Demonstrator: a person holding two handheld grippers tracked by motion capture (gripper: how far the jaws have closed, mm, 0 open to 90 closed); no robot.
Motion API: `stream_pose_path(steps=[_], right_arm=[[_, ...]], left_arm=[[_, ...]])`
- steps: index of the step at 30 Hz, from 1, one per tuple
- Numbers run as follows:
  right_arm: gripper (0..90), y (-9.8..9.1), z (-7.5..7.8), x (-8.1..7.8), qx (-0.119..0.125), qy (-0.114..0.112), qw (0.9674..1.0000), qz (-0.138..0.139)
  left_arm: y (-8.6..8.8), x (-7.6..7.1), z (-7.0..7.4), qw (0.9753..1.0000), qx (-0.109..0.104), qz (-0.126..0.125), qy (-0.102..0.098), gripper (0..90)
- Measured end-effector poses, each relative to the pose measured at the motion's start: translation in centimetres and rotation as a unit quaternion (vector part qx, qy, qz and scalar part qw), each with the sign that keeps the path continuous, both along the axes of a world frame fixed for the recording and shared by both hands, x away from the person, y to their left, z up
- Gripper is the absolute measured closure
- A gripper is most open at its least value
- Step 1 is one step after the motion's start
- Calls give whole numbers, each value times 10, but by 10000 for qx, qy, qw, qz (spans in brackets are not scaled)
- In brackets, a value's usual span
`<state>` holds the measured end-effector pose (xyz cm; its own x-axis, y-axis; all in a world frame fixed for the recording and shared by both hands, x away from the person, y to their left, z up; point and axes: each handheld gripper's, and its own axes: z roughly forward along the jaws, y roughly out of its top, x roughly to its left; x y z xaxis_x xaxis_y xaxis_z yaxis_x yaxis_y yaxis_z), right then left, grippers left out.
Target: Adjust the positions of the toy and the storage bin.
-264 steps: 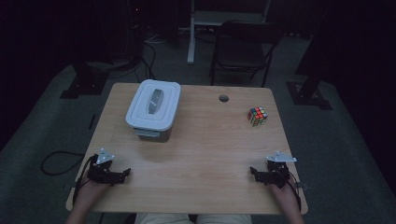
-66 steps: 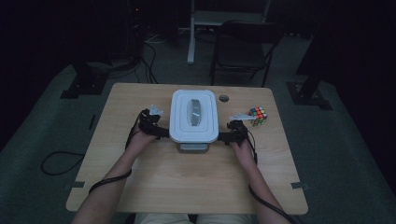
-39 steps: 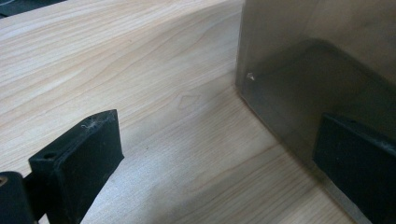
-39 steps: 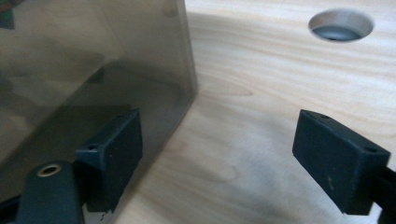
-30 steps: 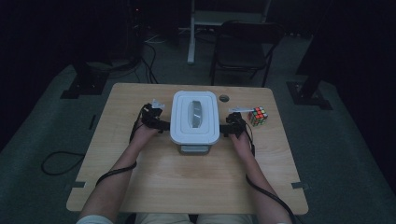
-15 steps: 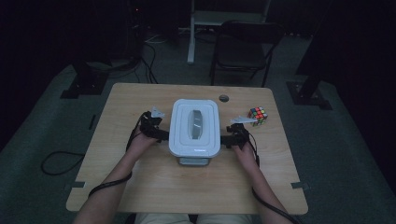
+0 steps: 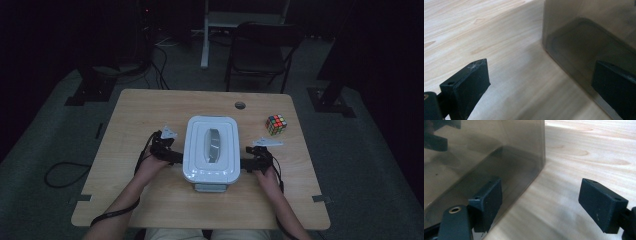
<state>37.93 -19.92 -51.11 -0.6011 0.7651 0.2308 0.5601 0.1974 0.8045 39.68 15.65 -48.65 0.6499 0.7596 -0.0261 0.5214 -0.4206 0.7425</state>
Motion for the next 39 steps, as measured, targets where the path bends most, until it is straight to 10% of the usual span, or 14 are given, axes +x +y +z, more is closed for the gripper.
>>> stream_pose_path(steps=[32,39], right_arm=[[131,-16,-4,-61,-289,-110,9995,47],[129,-33,-8,-54,-298,-269,9979,-515]], left_arm=[[-6,-49,-3,9987,-204,-409,211,24],[16,-47,-14,9988,-241,-140,411,24]])
